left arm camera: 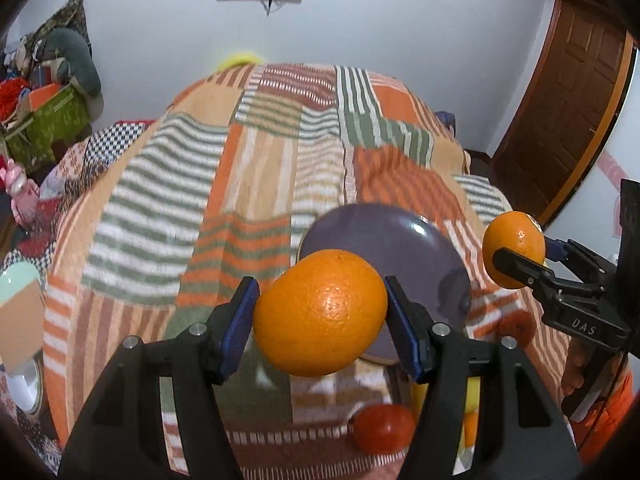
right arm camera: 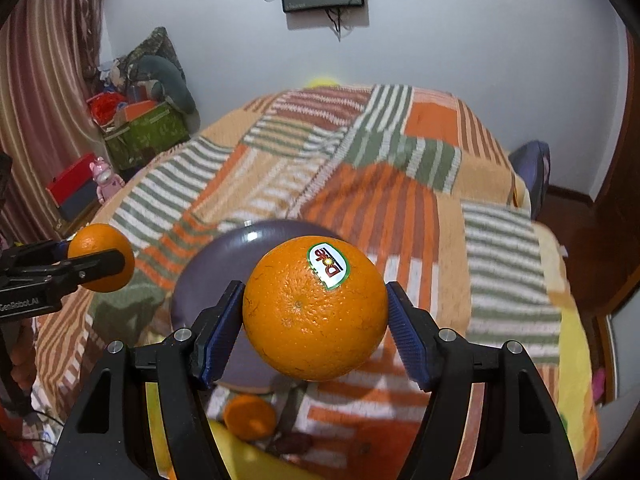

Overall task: Organize fruits
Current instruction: 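Carry the orange in the left tool over the purple plate while the right tool carries its orange, then lower and release the orange with the left tool while the right tool releases its orange, then move the left tool to the yellow corn cob while the right tool reaches the pale squash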

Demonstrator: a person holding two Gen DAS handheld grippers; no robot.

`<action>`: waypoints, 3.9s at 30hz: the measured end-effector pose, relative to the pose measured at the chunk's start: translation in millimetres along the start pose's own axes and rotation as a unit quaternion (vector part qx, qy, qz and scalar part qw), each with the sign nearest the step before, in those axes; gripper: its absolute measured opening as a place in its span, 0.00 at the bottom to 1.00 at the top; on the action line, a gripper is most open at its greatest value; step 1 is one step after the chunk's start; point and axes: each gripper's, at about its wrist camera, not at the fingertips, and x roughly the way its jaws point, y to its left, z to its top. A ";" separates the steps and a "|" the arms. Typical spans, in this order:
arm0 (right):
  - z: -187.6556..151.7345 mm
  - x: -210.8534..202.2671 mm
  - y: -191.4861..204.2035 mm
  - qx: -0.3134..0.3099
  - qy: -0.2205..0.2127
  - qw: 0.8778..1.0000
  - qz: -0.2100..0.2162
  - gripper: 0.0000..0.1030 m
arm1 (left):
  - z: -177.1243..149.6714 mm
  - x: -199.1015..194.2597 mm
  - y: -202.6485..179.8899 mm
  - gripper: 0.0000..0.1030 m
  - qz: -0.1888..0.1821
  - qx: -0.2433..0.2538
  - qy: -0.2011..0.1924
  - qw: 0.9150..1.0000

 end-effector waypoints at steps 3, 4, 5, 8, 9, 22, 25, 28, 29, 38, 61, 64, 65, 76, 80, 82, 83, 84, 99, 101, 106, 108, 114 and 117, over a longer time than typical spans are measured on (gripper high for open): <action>11.1 2.4 2.2 -0.006 -0.012 1.000 0.000 0.65 | 11.6 1.5 -4.4 0.60 0.004 0.009 -0.010 1.000; 14.2 3.7 2.5 -0.008 -0.014 1.000 0.001 0.65 | 15.8 2.4 -5.6 0.60 0.003 0.011 -0.013 1.000; 17.0 5.2 2.9 -0.009 -0.017 1.000 0.002 0.65 | 18.9 3.4 -6.7 0.60 0.002 0.012 -0.015 1.000; 25.1 11.7 4.7 -0.014 -0.023 1.000 0.002 0.65 | 29.7 7.6 -8.9 0.60 0.001 0.012 -0.021 1.000; 29.5 16.2 5.5 -0.018 -0.024 1.000 0.000 0.65 | 34.7 10.1 -9.2 0.60 0.004 0.011 -0.025 1.000; 41.1 74.4 11.2 -0.026 0.016 0.999 0.010 0.65 | 63.9 56.6 -4.0 0.60 -0.006 0.012 -0.011 1.000; 38.1 89.5 12.1 -0.032 0.039 0.999 0.011 0.65 | 62.9 73.7 -2.5 0.60 -0.009 0.014 0.007 1.000; 36.3 102.6 12.8 -0.040 0.066 0.997 0.004 0.65 | 60.5 90.8 -2.4 0.60 -0.014 0.021 0.028 0.999; 36.2 104.2 13.3 -0.041 0.070 0.997 0.005 0.65 | 60.2 95.9 -2.7 0.60 -0.014 0.023 0.034 0.999; 33.8 121.9 18.0 -0.053 0.118 0.991 0.017 0.65 | 51.7 125.4 -2.7 0.60 -0.022 0.032 0.073 0.997; 49.3 79.9 18.7 -0.064 0.063 0.996 0.003 0.75 | 60.8 83.5 -6.5 0.79 -0.022 0.025 0.040 0.999; 49.2 60.2 17.2 -0.059 0.046 0.997 0.001 0.75 | 57.7 60.5 -7.4 0.79 -0.019 0.028 0.026 0.999; 48.7 50.0 16.3 -0.058 0.040 0.998 -0.001 0.75 | 56.3 54.6 -8.0 0.80 -0.019 0.028 0.023 0.999; 24.9 -37.0 11.5 -0.056 -0.015 0.998 -0.007 0.82 | 15.0 -19.6 -20.6 0.87 -0.016 0.045 0.004 0.999; 10.6 -53.9 9.9 -0.060 -0.015 0.998 -0.008 0.82 | -7.2 -33.5 -27.7 0.88 -0.011 0.053 0.014 0.998; -0.7 -61.0 9.6 -0.061 -0.011 0.998 -0.008 0.82 | -20.1 -38.3 -33.2 0.88 -0.013 0.058 0.022 0.998; -5.4 -63.3 9.5 -0.062 -0.010 0.998 -0.008 0.82 | -26.2 -39.8 -35.5 0.87 -0.015 0.058 0.027 0.998; -11.2 -65.7 9.9 -0.062 -0.009 0.998 -0.011 0.82 | -32.8 -41.2 -37.7 0.87 -0.017 0.058 0.031 0.998; -80.3 -55.0 18.5 -0.064 0.045 0.996 0.031 0.60 | -97.9 -19.3 -74.1 0.51 -0.049 0.052 0.108 0.992; -81.3 -44.3 16.2 -0.056 0.059 0.996 0.044 0.59 | -102.6 -15.5 -75.1 0.46 -0.049 0.047 0.117 0.991; -86.9 -25.4 11.2 -0.039 0.088 0.993 0.062 0.59 | -112.8 -10.2 -73.0 0.42 -0.055 0.021 0.123 0.991; -91.9 -22.6 12.7 -0.039 0.094 0.992 0.068 0.59 | -114.0 -9.7 -72.7 0.42 -0.056 0.015 0.122 0.991; -95.0 -16.3 16.8 -0.050 0.106 0.988 0.102 0.62 | -114.9 -3.5 -74.4 0.42 -0.063 0.003 0.133 0.989; -97.7 -10.8 18.9 -0.052 0.113 0.987 0.104 0.68 | -114.2 -2.1 -73.2 0.42 -0.066 0.000 0.134 0.989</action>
